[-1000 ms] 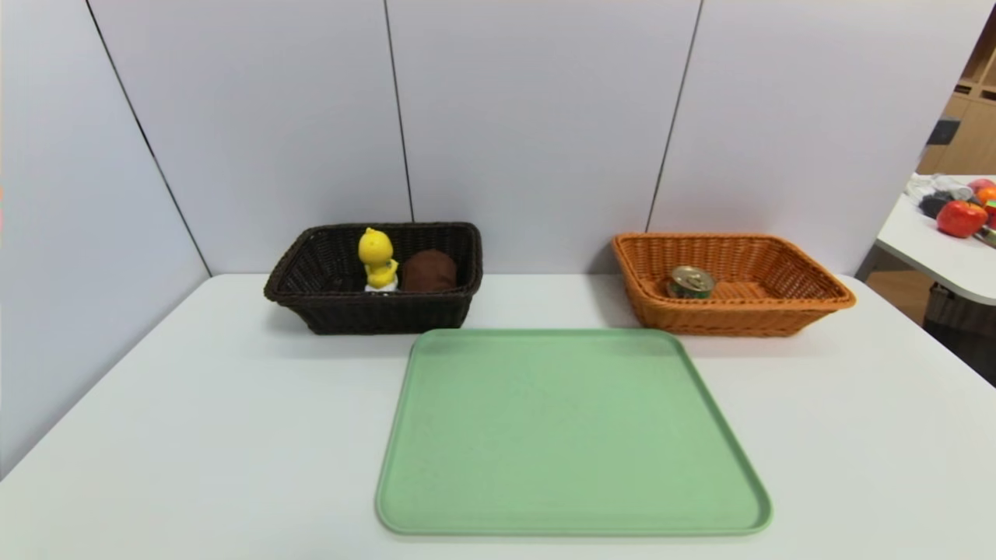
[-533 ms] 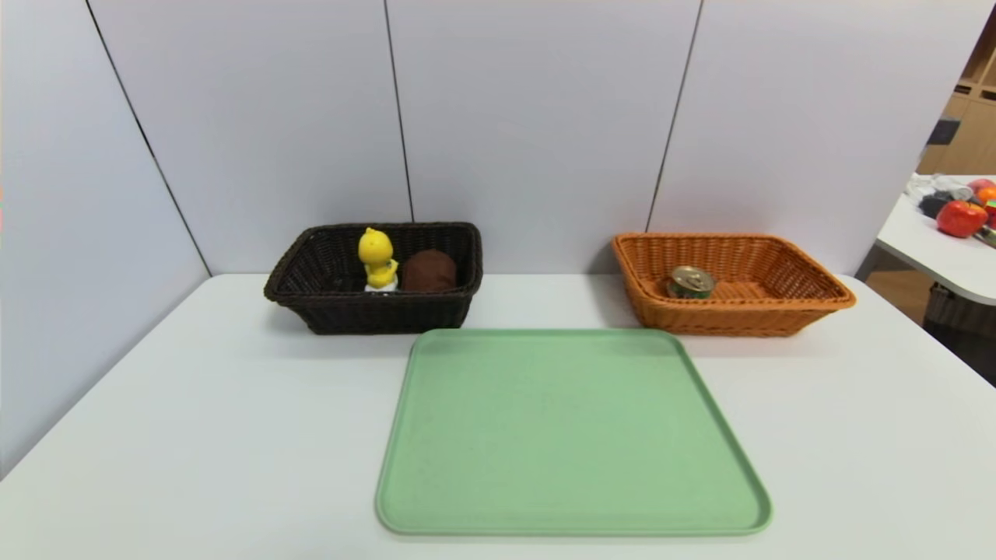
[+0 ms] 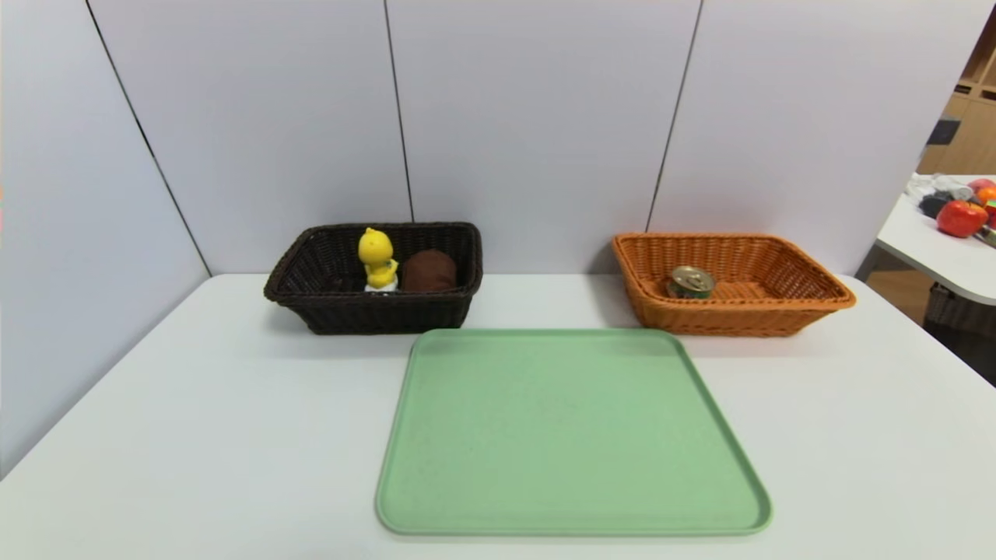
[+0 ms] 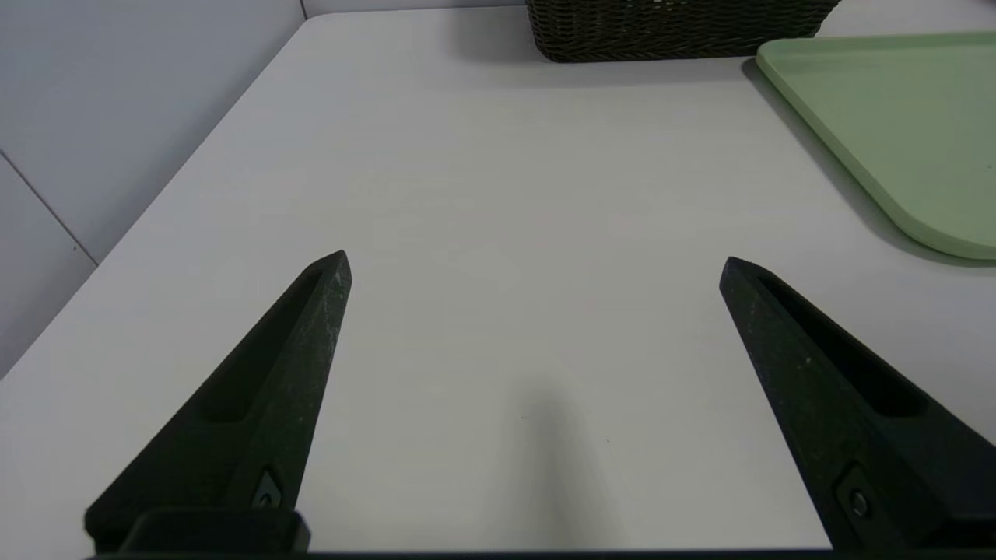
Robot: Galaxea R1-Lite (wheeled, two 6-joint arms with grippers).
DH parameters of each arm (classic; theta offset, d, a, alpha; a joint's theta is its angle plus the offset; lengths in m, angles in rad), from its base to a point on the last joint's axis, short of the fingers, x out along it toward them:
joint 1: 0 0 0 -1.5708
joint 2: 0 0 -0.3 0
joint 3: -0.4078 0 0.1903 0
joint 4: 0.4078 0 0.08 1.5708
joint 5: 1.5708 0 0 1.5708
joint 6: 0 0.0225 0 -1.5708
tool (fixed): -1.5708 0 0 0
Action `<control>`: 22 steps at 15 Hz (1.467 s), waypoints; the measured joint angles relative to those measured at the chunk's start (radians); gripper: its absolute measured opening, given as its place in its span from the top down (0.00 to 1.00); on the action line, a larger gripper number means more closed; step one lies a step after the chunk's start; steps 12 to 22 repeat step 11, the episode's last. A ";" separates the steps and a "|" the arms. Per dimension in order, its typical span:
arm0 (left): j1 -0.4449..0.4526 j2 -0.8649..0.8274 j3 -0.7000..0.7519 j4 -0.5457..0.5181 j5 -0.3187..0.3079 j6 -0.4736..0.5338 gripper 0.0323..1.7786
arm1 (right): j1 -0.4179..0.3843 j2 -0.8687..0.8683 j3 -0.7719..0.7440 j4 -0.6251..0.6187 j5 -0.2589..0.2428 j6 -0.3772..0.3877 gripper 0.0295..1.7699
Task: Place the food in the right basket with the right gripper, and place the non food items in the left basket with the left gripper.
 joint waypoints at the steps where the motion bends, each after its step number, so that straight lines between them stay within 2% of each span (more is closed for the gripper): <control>1: 0.000 0.000 0.000 0.000 0.000 -0.015 0.05 | 0.000 0.000 0.001 0.000 -0.001 0.003 0.04; 5: 0.000 0.000 0.000 0.000 0.001 -0.023 0.05 | 0.000 0.000 0.002 -0.001 -0.001 0.008 0.04; 11: 0.000 0.000 0.000 0.000 0.002 -0.023 0.05 | 0.000 0.000 0.002 -0.004 -0.003 0.054 0.04; 22: 0.000 0.000 0.000 0.000 0.002 -0.023 0.05 | 0.000 0.000 0.002 -0.004 -0.003 0.054 0.04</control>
